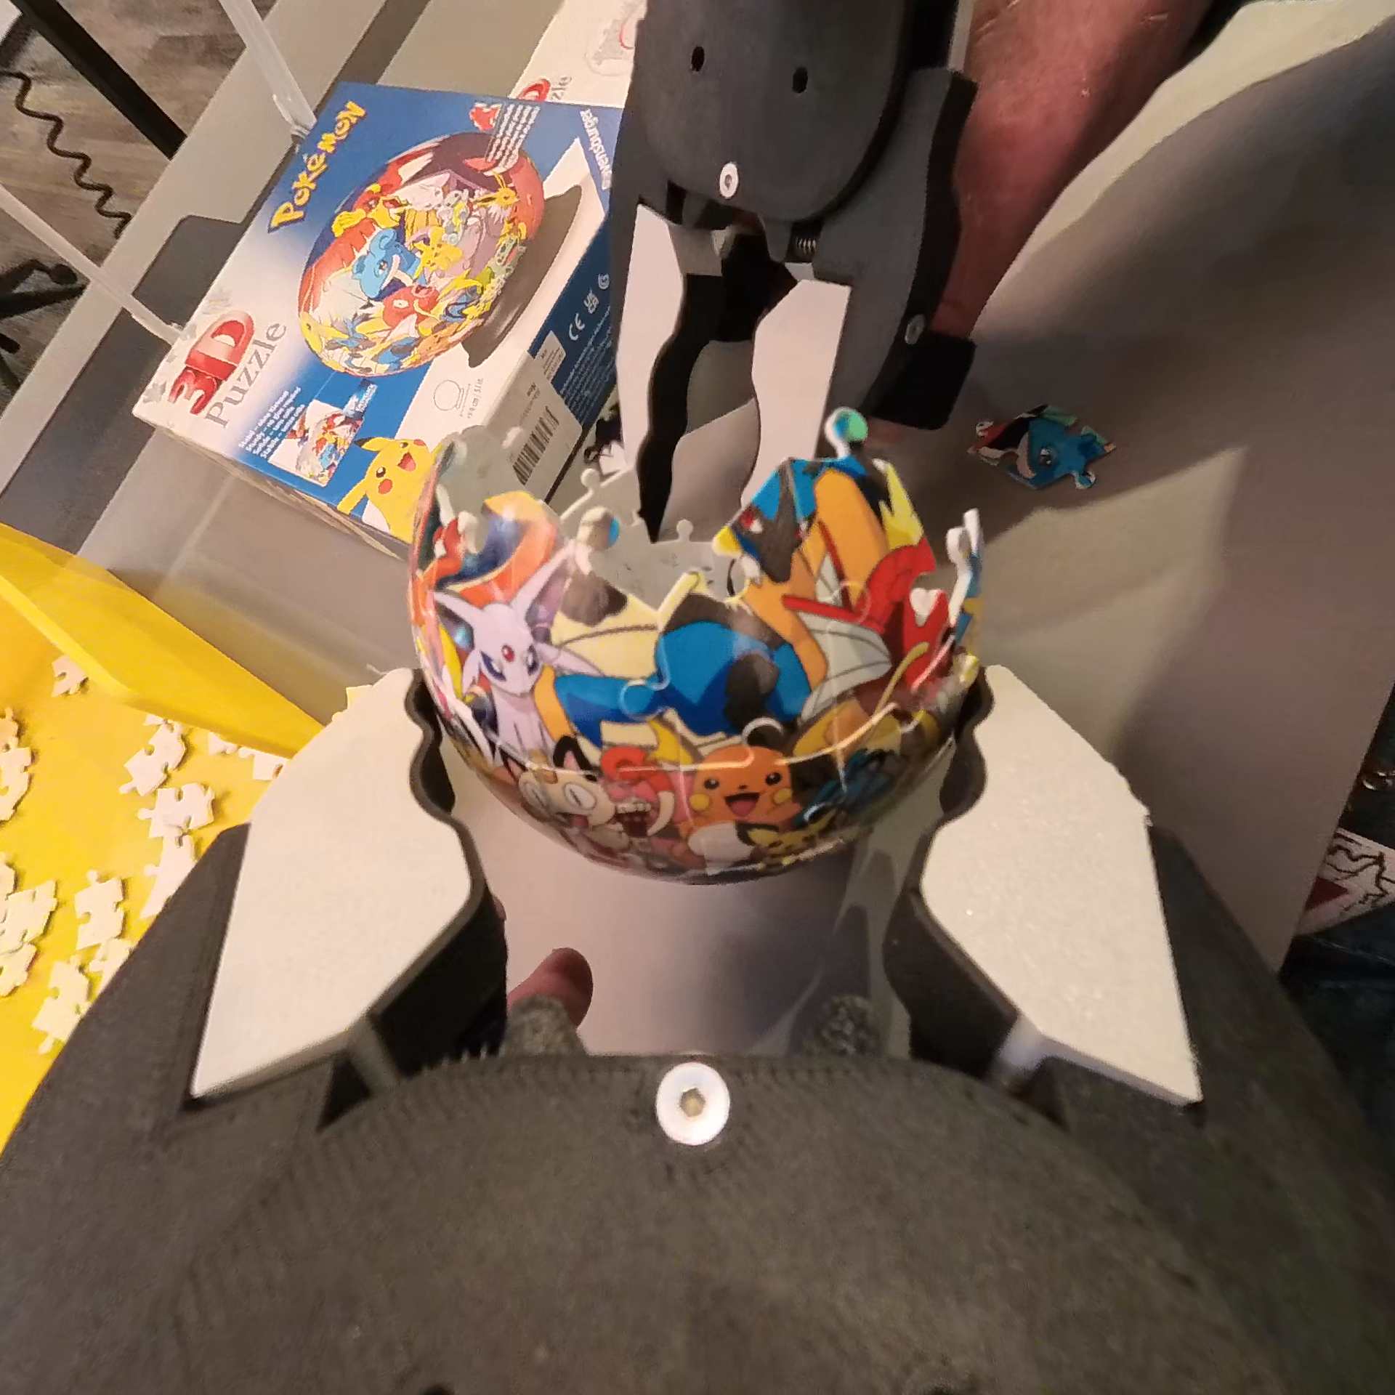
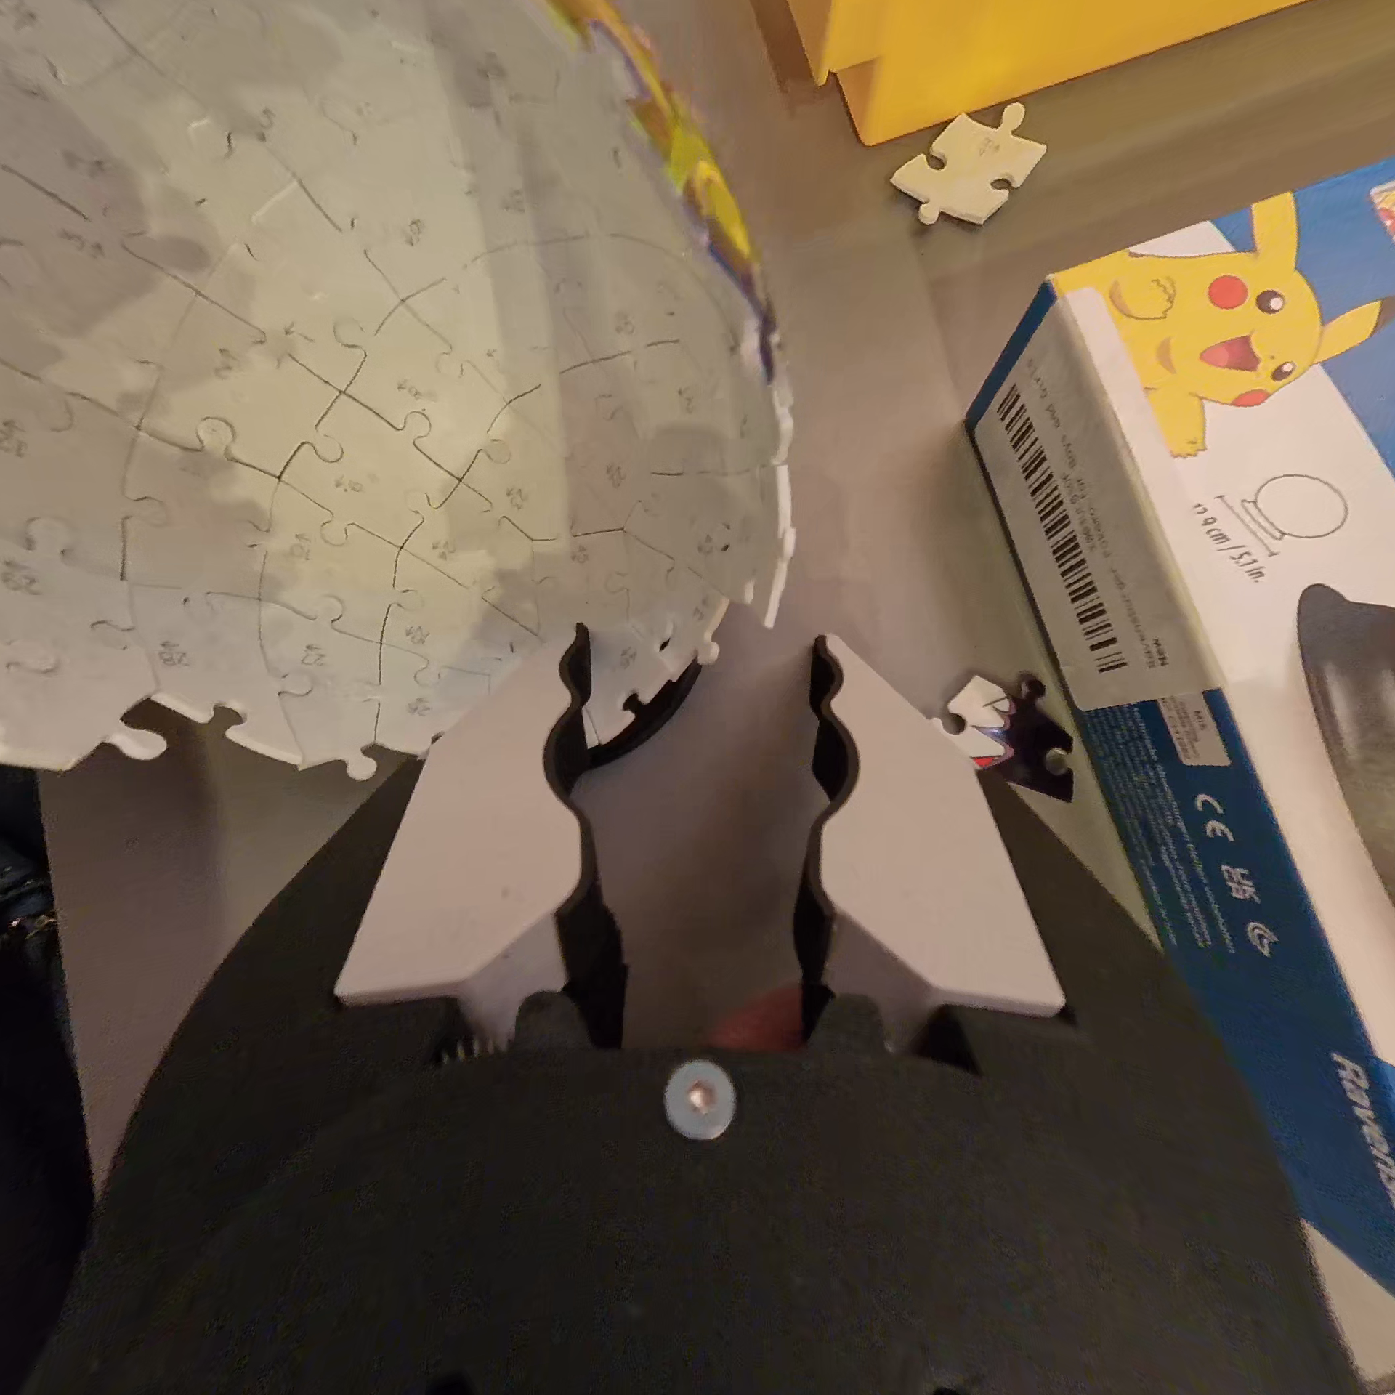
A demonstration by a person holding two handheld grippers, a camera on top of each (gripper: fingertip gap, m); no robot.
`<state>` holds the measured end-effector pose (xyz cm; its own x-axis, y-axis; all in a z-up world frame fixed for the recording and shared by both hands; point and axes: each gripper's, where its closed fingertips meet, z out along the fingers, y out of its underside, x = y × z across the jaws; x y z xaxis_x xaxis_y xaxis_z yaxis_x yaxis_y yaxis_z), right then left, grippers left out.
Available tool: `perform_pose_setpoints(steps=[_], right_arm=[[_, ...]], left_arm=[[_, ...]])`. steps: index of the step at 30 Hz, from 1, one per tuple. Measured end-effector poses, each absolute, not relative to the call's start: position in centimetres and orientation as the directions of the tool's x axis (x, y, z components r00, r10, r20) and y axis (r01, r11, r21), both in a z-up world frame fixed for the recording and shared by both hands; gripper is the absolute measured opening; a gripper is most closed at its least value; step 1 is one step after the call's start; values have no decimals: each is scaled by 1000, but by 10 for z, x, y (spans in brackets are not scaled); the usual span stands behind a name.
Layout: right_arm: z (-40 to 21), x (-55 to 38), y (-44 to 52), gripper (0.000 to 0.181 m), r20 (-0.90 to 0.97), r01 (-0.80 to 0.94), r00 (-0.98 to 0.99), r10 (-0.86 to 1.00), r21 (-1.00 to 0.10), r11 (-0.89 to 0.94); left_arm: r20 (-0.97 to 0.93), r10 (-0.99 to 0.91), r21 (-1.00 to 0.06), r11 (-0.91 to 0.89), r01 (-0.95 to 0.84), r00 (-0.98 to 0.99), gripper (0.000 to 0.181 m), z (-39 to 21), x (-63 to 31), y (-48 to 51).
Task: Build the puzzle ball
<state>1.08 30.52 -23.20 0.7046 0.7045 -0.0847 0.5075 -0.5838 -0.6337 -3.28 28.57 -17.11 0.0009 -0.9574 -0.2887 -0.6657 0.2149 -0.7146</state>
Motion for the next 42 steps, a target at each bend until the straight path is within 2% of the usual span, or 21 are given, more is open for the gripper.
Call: perform_pose_setpoints(steps=[8,11,14,25,30,34,42], right_arm=[[-232,11,304,63,-116,476,728,676,-625,-619],[-229,7,302,84,-170,431,731,661,-636,-640],[-231,11,305,68,-126,442,747,652,-639,-630],[-234,9,299,64,-42,539,689,724,-638,-550],[-232,12,297,56,-78,517,690,720,-643,-565],[-231,16,295,43,-95,494,703,704,-648,-580],[-228,26,295,40,-188,412,725,663,-653,-635]], left_arm=[[-291,-957,-721,214,-659,8,127,-171,-32,283],[-301,-953,-719,220,-660,11,127,-171,-33,283],[-304,-953,-717,221,-662,11,127,-172,-33,283],[-309,-951,-719,223,-658,16,125,-171,-32,281],[-314,-949,-716,225,-661,17,125,-172,-34,282],[-306,-952,-717,222,-661,13,124,-174,-33,281],[-278,-961,-722,206,-660,5,125,-180,-31,283]])
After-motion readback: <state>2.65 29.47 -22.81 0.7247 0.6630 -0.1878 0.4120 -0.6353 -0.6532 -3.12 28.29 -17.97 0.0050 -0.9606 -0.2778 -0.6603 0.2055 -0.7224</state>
